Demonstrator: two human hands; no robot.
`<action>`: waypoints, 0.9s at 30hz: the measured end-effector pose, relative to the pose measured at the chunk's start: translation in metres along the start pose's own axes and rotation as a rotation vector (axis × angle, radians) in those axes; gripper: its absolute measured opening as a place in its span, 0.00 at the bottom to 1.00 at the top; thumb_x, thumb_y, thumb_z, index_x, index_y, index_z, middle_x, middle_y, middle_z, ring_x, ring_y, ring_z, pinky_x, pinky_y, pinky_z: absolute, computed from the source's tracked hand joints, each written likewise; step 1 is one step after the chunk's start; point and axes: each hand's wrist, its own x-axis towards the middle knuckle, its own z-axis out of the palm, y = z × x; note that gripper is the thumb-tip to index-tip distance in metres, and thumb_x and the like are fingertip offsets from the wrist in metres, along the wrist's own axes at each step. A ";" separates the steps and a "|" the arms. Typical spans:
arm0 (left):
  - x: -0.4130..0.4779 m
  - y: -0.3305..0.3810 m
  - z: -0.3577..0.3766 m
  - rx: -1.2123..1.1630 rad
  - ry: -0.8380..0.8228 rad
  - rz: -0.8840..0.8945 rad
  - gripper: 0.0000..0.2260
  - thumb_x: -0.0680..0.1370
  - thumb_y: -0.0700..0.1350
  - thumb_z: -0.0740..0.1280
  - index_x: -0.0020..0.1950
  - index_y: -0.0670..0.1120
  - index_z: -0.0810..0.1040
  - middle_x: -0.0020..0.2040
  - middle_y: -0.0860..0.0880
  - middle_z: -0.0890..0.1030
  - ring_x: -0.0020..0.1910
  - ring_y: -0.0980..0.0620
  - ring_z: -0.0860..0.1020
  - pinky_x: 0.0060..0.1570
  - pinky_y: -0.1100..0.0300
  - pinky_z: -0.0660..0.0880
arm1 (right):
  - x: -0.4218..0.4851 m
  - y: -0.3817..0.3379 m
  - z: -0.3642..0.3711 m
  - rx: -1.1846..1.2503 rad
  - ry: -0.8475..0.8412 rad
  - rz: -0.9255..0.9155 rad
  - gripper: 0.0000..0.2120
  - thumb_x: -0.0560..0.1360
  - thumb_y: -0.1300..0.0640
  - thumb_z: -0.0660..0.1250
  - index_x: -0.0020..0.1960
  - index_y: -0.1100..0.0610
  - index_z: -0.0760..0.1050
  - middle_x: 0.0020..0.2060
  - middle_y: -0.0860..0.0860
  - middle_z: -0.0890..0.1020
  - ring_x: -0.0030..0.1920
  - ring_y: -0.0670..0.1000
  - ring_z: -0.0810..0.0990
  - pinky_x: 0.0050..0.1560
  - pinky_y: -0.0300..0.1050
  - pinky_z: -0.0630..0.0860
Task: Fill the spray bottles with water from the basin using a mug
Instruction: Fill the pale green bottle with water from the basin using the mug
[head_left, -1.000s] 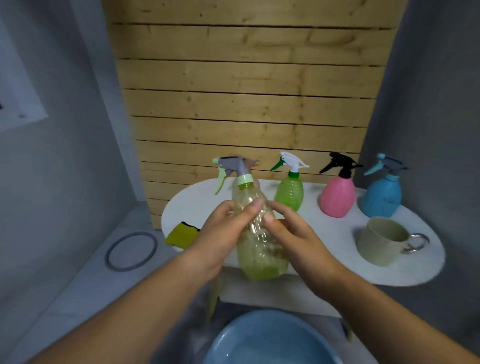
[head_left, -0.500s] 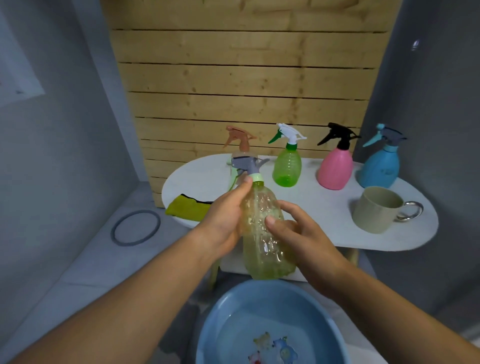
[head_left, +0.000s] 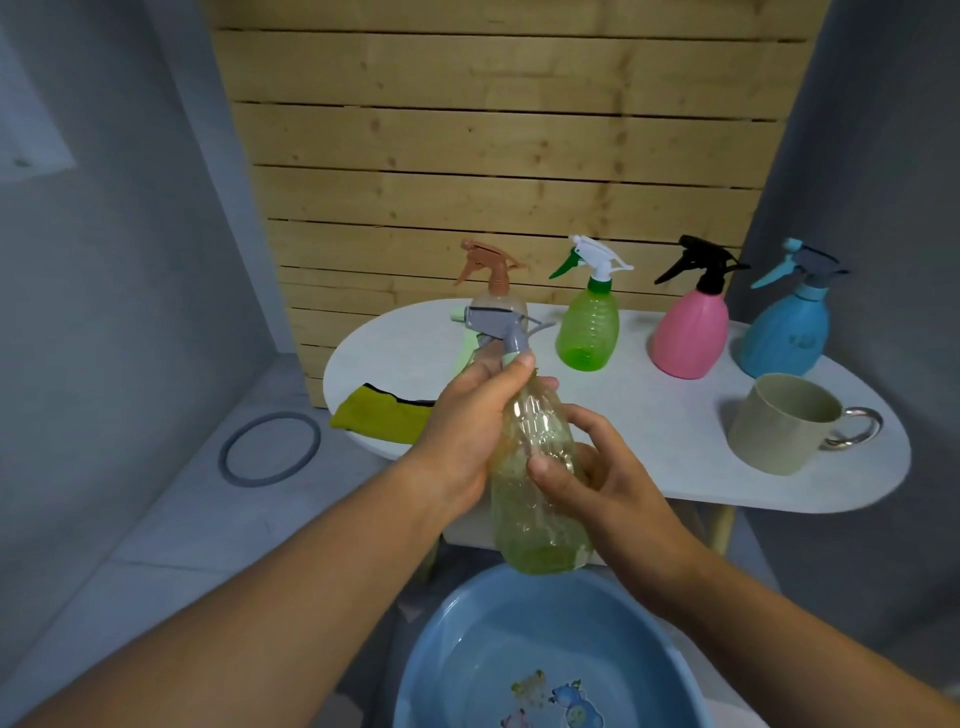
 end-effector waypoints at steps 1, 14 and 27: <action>-0.001 0.000 0.000 0.009 -0.009 0.001 0.09 0.82 0.50 0.68 0.55 0.45 0.79 0.54 0.41 0.86 0.45 0.45 0.85 0.42 0.51 0.83 | 0.000 0.001 0.000 -0.001 0.003 0.005 0.24 0.72 0.53 0.72 0.66 0.47 0.72 0.50 0.55 0.85 0.50 0.56 0.86 0.45 0.47 0.82; -0.037 -0.034 0.017 0.234 -0.255 -0.052 0.21 0.80 0.49 0.66 0.74 0.56 0.73 0.64 0.50 0.83 0.64 0.50 0.81 0.69 0.45 0.74 | 0.025 -0.014 -0.006 0.077 0.254 0.112 0.17 0.78 0.46 0.67 0.53 0.60 0.81 0.47 0.60 0.86 0.49 0.59 0.86 0.51 0.55 0.82; -0.038 -0.030 -0.010 0.285 -0.209 -0.254 0.28 0.66 0.52 0.78 0.60 0.39 0.76 0.51 0.42 0.84 0.49 0.44 0.83 0.53 0.48 0.79 | 0.023 -0.027 -0.039 0.182 0.134 0.020 0.14 0.68 0.51 0.74 0.49 0.59 0.84 0.46 0.60 0.84 0.45 0.54 0.84 0.44 0.46 0.81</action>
